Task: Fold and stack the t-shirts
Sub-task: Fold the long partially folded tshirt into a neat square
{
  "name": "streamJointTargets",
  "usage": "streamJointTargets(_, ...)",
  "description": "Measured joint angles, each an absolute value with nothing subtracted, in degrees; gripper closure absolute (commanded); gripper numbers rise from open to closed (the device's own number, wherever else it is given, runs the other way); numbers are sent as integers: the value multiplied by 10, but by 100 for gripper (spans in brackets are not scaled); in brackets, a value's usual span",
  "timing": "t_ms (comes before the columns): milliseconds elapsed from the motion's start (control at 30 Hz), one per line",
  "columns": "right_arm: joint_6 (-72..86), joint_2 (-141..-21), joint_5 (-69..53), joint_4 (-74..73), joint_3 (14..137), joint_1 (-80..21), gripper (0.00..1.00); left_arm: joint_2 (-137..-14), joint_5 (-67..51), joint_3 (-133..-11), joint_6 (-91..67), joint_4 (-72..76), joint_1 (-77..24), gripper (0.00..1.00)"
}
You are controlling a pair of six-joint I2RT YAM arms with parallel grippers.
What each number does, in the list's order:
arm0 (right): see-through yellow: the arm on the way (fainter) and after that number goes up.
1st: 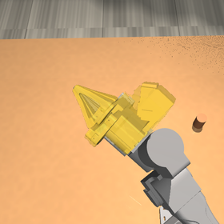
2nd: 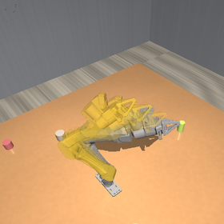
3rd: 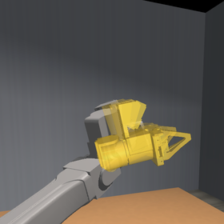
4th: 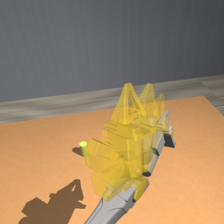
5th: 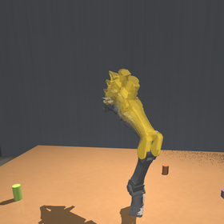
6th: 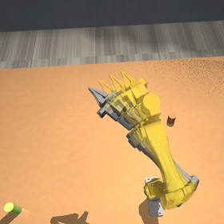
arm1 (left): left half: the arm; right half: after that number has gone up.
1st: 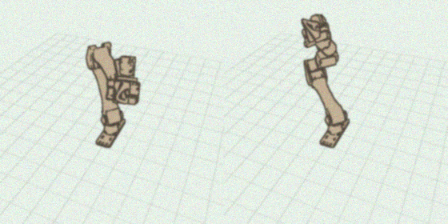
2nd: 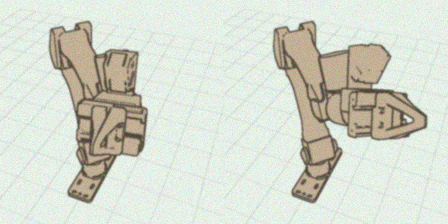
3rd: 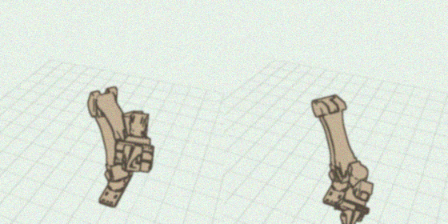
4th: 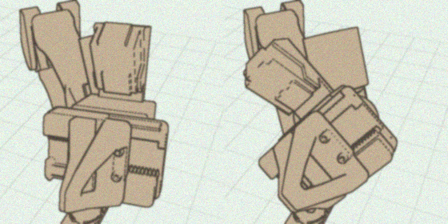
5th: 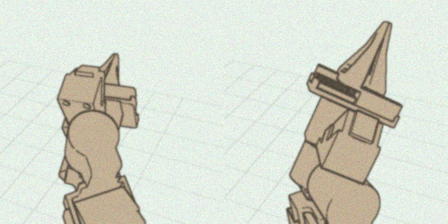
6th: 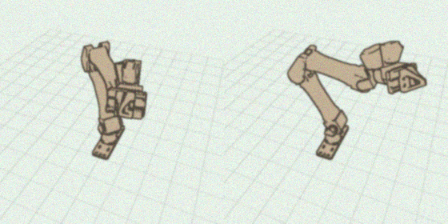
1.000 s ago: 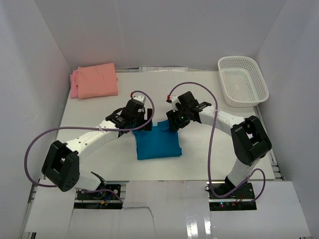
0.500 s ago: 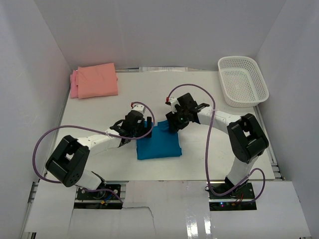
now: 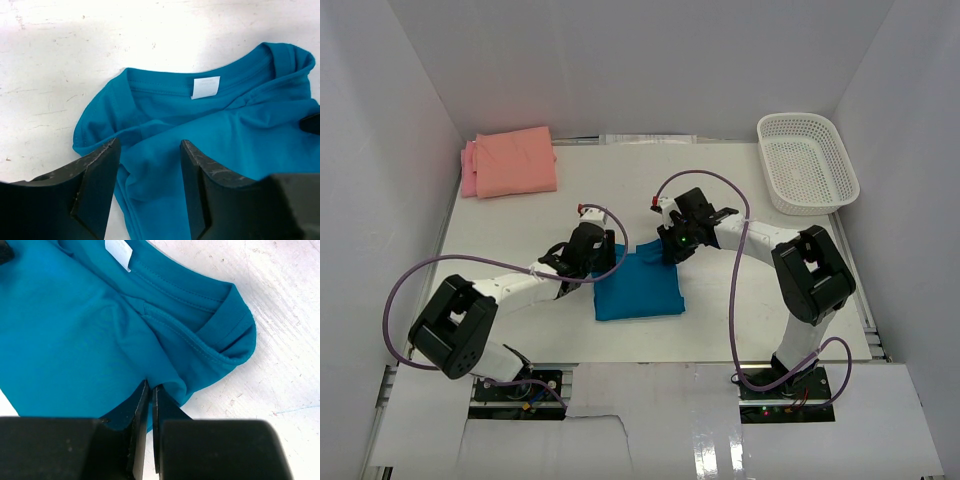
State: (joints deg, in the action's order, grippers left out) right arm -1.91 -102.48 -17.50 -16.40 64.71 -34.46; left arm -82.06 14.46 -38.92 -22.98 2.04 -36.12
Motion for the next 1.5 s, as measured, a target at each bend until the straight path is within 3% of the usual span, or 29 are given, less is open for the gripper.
streamJointTargets(333,-19,-1025,-178,-164,647,-340,92,-817,153,-380,-230,18,-361,39)
streamJointTargets(400,-19,-1025,-179,-164,647,-339,92,-807,153,-375,-232,18,-361,45)
streamJointTargets(467,-19,-1025,-180,-164,647,-338,92,-791,152,-368,-236,18,-361,58)
streamJointTargets(533,-19,-1025,-180,-164,647,-338,92,-778,153,-362,-234,19,-361,61)
streamJointTargets(600,-18,-1025,-180,-164,647,-338,92,-776,152,-361,-234,20,-361,60)
streamJointTargets(867,-18,-1025,-181,-164,647,-336,91,-775,148,-355,-238,18,-361,38)
streamJointTargets(933,-17,-1025,-182,-164,647,-335,91,-776,147,-355,-239,17,-361,38)
streamJointTargets(1100,-17,-1025,-182,-164,647,-334,89,-776,146,-354,-238,18,-358,51)
streamJointTargets(1367,-17,-1025,-182,-164,647,-333,89,-776,134,-338,-238,26,-350,54)
streamJointTargets(1500,-17,-1025,-184,-164,647,-331,89,-783,126,-334,-239,34,-344,66)
